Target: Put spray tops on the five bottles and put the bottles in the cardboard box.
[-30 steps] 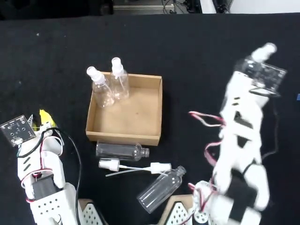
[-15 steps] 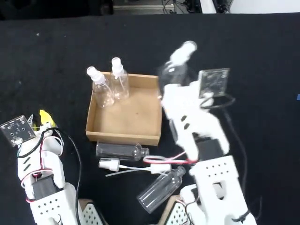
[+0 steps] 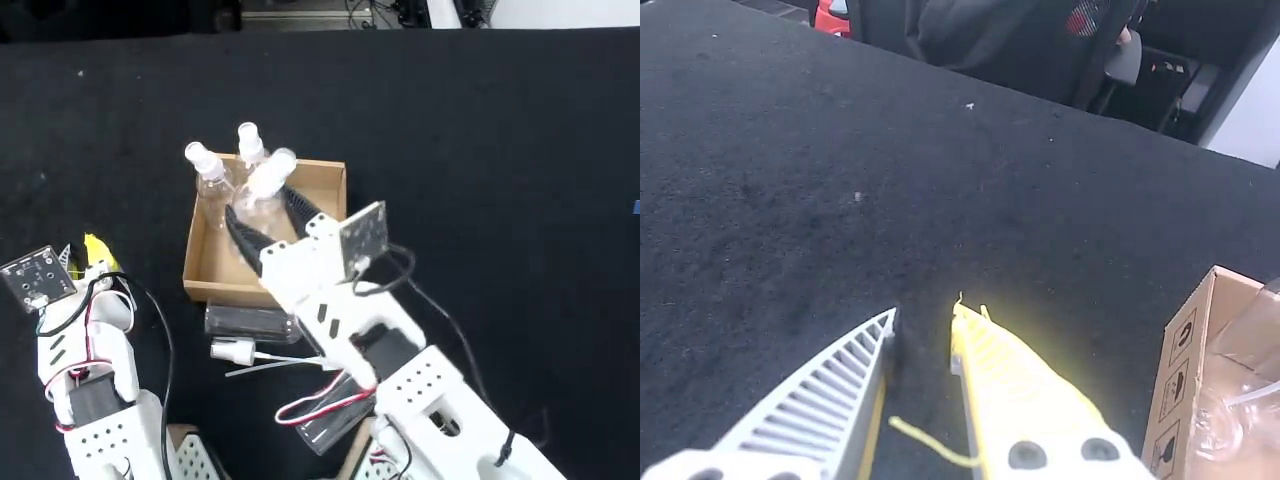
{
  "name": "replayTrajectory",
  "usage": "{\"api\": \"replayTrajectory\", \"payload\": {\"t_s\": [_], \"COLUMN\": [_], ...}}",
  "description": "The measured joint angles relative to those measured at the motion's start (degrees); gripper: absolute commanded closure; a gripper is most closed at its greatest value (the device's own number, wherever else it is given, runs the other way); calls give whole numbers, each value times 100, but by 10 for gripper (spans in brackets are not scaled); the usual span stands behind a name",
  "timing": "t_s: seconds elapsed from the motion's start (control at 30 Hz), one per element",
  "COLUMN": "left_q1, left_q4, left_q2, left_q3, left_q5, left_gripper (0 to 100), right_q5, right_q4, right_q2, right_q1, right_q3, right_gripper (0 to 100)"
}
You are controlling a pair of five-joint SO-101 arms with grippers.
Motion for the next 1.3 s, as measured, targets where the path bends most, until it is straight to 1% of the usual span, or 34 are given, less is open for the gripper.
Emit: {"api": "replayTrajectory", "payload": {"t_s": [0.17, 0.4, 0.47, 0.63, 0.9, 1.07, 1.3], "left_q1": [0, 0, 0, 0, 0, 0, 0], "left_q4": [0, 0, 0, 0, 0, 0, 0], "left_q2": [0, 0, 0, 0, 0, 0, 0], "left_q3": [0, 0, 0, 0, 0, 9, 9], "left_q5": [0, 0, 0, 0, 0, 0, 0], "left_gripper": [920, 920, 920, 920, 920, 920, 920], "right_q5": [0, 0, 0, 0, 0, 448, 563], "right_q4": [-782, -1916, -2163, -2523, -3235, -3604, -4097], "right_q2": [492, 1934, 2259, 2998, 4193, 4826, 5785], "right_q1": [-44, -44, -149, -431, -466, -484, -501], "right_q3": [62, 62, 62, 26, -369, -651, -862], "right_gripper": [988, 988, 988, 988, 988, 988, 988]}}
